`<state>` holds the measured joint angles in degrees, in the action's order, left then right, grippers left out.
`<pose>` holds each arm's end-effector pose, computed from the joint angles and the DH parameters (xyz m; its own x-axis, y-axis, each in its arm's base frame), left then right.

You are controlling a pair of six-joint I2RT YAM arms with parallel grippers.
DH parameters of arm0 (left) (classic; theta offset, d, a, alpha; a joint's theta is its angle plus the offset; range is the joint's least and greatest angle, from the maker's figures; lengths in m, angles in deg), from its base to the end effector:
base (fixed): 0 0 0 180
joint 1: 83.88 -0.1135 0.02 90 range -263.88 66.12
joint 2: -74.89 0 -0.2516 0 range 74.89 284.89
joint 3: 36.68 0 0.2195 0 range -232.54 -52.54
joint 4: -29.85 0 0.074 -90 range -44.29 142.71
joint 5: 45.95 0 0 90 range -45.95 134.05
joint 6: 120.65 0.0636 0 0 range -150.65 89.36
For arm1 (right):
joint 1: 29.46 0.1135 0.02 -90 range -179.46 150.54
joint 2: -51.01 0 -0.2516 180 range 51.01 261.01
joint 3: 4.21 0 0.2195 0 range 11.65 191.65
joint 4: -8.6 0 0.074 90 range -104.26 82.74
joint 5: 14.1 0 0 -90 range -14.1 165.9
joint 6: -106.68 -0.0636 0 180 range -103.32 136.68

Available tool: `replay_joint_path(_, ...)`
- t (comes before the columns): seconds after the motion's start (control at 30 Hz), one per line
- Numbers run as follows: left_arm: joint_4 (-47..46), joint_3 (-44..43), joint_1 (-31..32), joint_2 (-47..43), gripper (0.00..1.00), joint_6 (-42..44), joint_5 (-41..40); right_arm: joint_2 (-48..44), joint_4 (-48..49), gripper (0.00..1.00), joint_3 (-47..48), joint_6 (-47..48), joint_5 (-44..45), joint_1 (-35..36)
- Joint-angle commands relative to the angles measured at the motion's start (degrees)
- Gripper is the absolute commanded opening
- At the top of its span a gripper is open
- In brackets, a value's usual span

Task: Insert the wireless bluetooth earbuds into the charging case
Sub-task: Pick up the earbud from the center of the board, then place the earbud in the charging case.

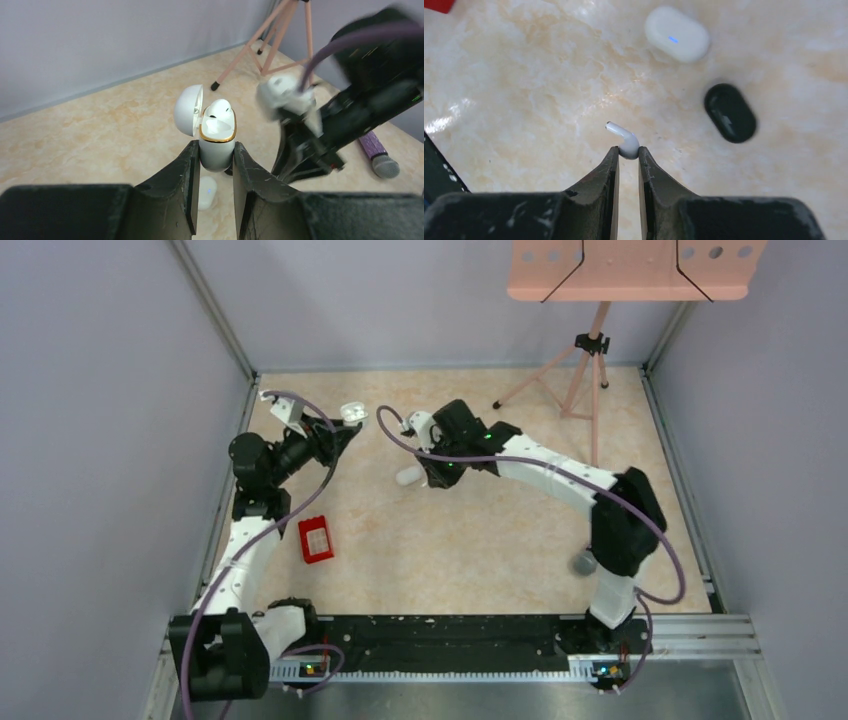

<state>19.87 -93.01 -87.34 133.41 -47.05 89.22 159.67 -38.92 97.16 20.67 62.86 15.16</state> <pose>0.2280 -0.0314 0.3358 -0.0562 -0.2028 -0.9776 0.6702 0.7181 -0.1875 0.2722 0.2888 0.2129 -0.5262 -0.6145 -0.5877 -0.8154 0.5607 0.1438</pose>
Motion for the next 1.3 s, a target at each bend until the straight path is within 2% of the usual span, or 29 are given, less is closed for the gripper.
replay_joint_path(0.0, -8.03, 0.05, 2.41, 3.62, 0.00, 3.36, 7.19, -14.78, -4.35, 0.00, 2.30, 21.07, 3.09, 0.12)
replay_joint_path(0.13, -11.12, -1.59, 6.67, 8.34, 0.00, 5.87, 9.53, -20.83, -9.07, 0.00, 7.87, 31.16, 8.22, 0.85)
replay_joint_path(0.3, -15.30, -4.12, 12.34, 12.49, 0.00, 7.25, 12.05, -20.69, -12.97, 0.00, 17.22, 42.15, 16.87, 5.08)
replay_joint_path(0.43, -18.74, -5.18, 15.15, 14.52, 0.00, 5.27, 13.08, -20.05, -13.43, 0.00, 20.64, 47.12, 20.43, 8.40)
replay_joint_path(0.87, -20.67, -5.76, 17.31, 13.19, 0.00, 0.27, 17.21, -16.85, -14.21, 0.00, 24.97, 50.39, 20.93, 12.05)
replay_joint_path(1.27, -23.77, -7.29, 17.35, 13.56, 0.00, -7.62, 15.12, -15.41, -13.66, 0.00, 25.75, 51.92, 20.22, 13.29)
